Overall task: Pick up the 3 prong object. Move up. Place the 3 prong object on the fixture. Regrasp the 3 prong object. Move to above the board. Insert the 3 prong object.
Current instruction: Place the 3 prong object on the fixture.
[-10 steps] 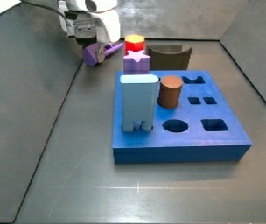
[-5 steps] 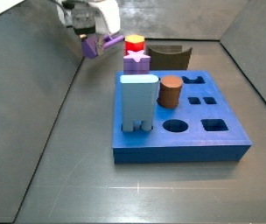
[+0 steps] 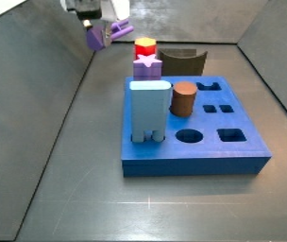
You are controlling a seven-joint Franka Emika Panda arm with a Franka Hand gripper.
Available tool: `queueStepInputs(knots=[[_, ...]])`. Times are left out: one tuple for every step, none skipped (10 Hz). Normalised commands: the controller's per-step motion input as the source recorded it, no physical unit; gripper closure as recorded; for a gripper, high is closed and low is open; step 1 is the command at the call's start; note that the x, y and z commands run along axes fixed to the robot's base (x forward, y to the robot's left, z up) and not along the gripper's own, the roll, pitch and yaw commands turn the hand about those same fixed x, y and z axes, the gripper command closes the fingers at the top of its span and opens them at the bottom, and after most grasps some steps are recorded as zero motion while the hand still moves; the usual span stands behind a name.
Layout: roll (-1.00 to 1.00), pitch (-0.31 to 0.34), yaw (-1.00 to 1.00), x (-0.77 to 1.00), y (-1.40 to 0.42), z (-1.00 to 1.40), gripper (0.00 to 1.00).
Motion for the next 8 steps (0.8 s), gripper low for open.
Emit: queueStepInputs(knots=[[-0.04,0.021,0.01,-0.01,-0.01,1.00,1.00],[-0.06,0.019,0.02,-0.01,-0.01,1.00,1.00],[-0.07,0.021,0.02,-0.02,-0.02,1.00,1.00],[-0.09,0.019,0.02,-0.02,-0.02,1.00,1.00],[-0.10,0.020,0.02,-0.02,-0.02,1.00,1.00],[-0.12,0.023,0.02,-0.02,-0.02,0.93,1.00],[-0.13,0.022,0.01,-0.02,-0.02,0.81,1.00],[-0.15,0.028,0.00,-0.01,-0.02,0.60,1.00]])
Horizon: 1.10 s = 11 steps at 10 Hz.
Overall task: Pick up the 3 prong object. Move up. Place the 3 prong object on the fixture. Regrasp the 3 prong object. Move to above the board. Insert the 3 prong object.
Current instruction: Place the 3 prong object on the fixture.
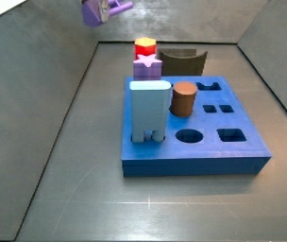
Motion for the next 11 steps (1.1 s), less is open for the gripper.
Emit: queueStepInputs(knots=[[-0.15,0.033,0.00,-0.01,-0.01,0.51,1.00],[-0.16,0.039,-0.02,0.00,-0.01,0.34,1.00],[-0.16,0.044,-0.02,0.00,0.00,0.21,1.00],[0.15,-0.073,1.00,1.00,-0.19,0.08,1.00],[0.16,-0.075,1.00,1.00,-0.19,0.05,1.00],[0.19,-0.068,1.00,1.00,-0.17,0.03,1.00],[0.21,-0.072,1.00,1.00,-0.15,0.03,1.00],[0.22,-0.076,1.00,1.00,-0.13,0.02,1.00],[0.24,-0.087,1.00,1.00,-0.12,0.01,1.00],[0.19,-0.076,0.67,1.00,-0.11,0.00,1.00],[0.14,-0.068,0.45,1.00,-0.09,-0.01,1.00]])
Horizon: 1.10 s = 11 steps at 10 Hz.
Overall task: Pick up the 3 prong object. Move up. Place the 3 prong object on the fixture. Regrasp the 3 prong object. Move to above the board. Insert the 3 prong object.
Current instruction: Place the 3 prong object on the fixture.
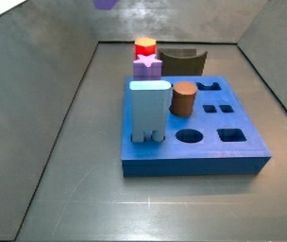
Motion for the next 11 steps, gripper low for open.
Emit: queueStepInputs(knots=[[0.10,-0.058,0.25,1.00,-0.08,-0.02,1.00],[0.10,-0.050,0.19,1.00,-0.07,-0.02,1.00],[0.10,-0.034,0.11,1.00,-0.06,-0.03,1.00],[0.11,-0.027,0.09,1.00,-0.05,-0.03,1.00],[0.13,-0.011,0.07,1.00,-0.05,-0.04,1.00],[0.14,0.007,0.05,1.00,-0.04,-0.05,1.00],[0.15,0.015,0.05,1.00,-0.03,-0.05,1.00],[-1.00,0.105,0.10,1.00,-0.15,-0.09,1.00],[-1.00,0.107,0.10,1.00,-0.15,-0.09,1.00],[-1.00,0.109,0.08,1.00,-0.12,-0.07,1.00],[-1.00,0.115,0.07,1.00,-0.10,-0.06,1.00]])
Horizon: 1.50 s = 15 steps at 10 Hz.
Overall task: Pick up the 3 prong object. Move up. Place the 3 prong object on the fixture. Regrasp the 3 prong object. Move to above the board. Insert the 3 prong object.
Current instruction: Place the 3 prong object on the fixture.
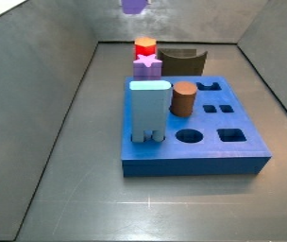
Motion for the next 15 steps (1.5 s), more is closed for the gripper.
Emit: queueStepInputs(knots=[[-1.00,0.124,0.06,1.00,-0.09,-0.05,1.00],[-1.00,0.130,0.06,1.00,-0.08,-0.05,1.00],[-1.00,0.136,0.04,1.00,-0.06,-0.04,1.00],[-1.00,0.139,0.03,1.00,-0.04,-0.04,1.00],[-1.00,0.144,0.02,1.00,-0.02,-0.03,1.00],[-1.00,0.147,0.01,1.00,-0.01,-0.03,1.00],[-1.00,0.151,-0.01,1.00,0.01,-0.02,1.00],[-1.00,0.154,-0.02,1.00,0.02,-0.02,1.00],[-1.00,0.162,-0.04,0.79,0.03,-0.02,1.00],[-1.00,0.169,-0.07,0.63,0.03,-0.01,1.00],[-1.00,0.180,-0.10,0.47,0.04,-0.01,1.00],[-1.00,0.190,-0.14,0.33,0.04,-0.01,1.00],[-1.00,0.196,-0.18,0.23,0.04,-0.01,1.00],[-0.78,0.157,-0.21,0.10,0.04,-0.01,1.00],[-0.59,0.098,-0.22,0.05,0.04,-0.01,1.00]])
